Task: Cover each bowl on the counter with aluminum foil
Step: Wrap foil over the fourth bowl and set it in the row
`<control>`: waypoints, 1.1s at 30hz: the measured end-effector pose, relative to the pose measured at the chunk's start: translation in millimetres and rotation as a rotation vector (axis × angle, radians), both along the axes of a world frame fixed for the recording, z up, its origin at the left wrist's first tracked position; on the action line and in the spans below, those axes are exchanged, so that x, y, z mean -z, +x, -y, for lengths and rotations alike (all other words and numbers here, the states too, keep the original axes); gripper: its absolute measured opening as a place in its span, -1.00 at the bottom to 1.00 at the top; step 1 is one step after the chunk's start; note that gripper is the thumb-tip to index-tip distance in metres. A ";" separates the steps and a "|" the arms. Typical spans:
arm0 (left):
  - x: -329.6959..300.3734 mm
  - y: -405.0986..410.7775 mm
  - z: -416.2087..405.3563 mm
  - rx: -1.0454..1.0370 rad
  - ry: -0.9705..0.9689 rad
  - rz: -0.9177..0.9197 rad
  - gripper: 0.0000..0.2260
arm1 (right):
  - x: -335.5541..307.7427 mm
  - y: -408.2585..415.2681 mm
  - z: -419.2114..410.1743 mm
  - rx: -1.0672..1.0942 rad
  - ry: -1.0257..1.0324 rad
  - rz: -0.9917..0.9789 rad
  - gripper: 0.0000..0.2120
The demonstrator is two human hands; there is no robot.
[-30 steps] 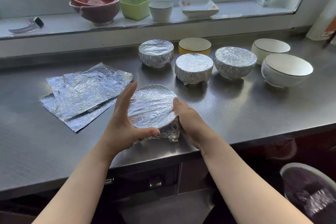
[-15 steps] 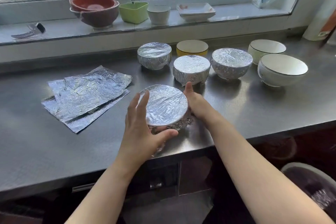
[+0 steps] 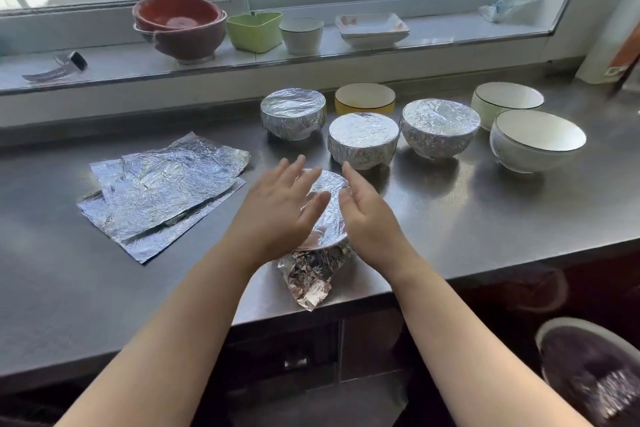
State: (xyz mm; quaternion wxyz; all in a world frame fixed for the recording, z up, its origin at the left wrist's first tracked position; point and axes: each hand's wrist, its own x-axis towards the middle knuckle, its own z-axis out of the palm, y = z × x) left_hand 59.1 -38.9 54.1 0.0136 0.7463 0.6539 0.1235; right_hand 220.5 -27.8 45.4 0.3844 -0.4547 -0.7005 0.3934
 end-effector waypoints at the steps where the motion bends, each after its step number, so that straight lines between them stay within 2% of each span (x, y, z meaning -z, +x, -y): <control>1: 2.1 0.0 -2.2 0.003 -0.017 -0.006 -0.24 | -0.6 -0.3 0.0 -0.008 -0.004 0.025 -0.52; 11: 3.5 -0.5 -4.7 0.019 -0.031 -0.054 -0.24 | -3.2 -0.8 -14.9 -0.110 -0.045 0.293 -0.48; 16: 4.0 0.6 -5.6 0.011 -0.059 -0.071 -0.26 | -2.9 -4.9 -32.0 -0.077 -0.126 0.329 -0.49; 19: 2.0 1.5 -4.3 0.011 -0.063 -0.071 -0.26 | -1.3 -3.2 -37.7 -0.070 -0.169 0.208 -0.52; 26: 0.9 1.3 -3.7 0.012 -0.077 -0.087 -0.26 | 11.6 -1.6 -42.3 -0.040 -0.410 -0.147 -0.56; 33: 1.2 2.2 -4.0 0.001 -0.068 -0.056 -0.30 | 25.2 7.4 -44.5 -0.082 -0.655 -0.438 -0.44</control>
